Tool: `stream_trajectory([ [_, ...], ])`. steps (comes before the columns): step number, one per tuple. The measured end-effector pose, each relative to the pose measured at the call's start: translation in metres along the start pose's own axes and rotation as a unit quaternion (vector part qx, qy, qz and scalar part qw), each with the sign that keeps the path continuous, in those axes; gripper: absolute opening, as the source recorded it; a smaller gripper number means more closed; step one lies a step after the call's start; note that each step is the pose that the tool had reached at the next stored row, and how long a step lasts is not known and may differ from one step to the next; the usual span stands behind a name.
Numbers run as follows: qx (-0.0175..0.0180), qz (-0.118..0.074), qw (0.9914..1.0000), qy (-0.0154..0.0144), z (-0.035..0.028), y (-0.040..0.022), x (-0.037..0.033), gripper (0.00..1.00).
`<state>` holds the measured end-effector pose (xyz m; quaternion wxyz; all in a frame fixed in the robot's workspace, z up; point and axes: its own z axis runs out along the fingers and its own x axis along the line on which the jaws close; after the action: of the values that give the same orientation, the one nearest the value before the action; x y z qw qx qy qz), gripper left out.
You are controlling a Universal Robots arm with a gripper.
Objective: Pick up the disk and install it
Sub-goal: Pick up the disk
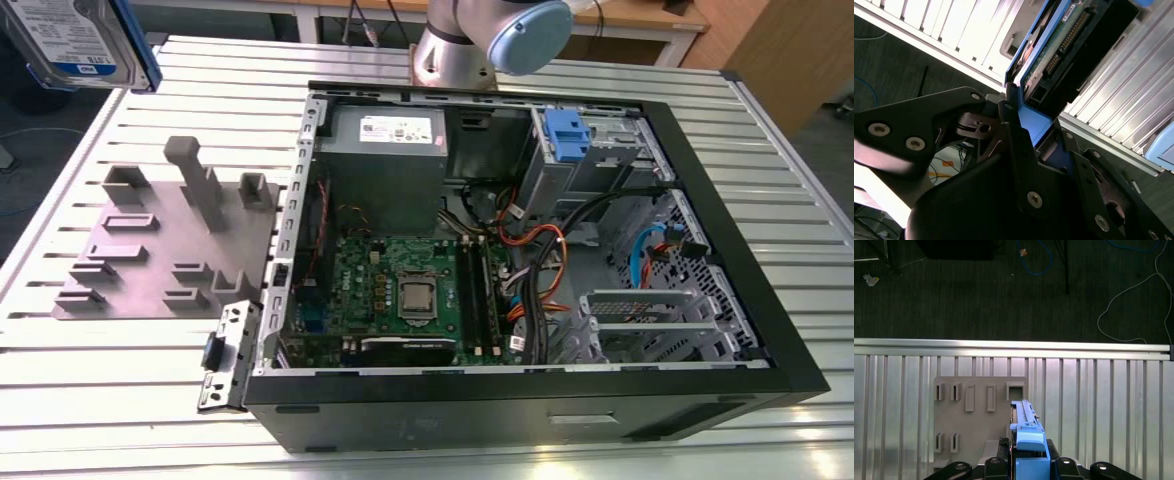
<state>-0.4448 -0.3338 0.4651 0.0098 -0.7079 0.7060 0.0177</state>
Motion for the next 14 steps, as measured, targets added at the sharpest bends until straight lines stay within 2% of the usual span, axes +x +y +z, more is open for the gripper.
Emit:
stream_trajectory([
  [3,-0.0001,0.000,1.00000,0.0001,-0.0002,-0.0006,-0.0001,0.36],
  [12,0.0000,0.000,1.00000,0.0000,-0.0002,-0.0110,0.0000,0.36],
  [14,0.0000,0.000,1.00000,0.0000,-0.0002,-0.0111,0.0000,0.36],
])
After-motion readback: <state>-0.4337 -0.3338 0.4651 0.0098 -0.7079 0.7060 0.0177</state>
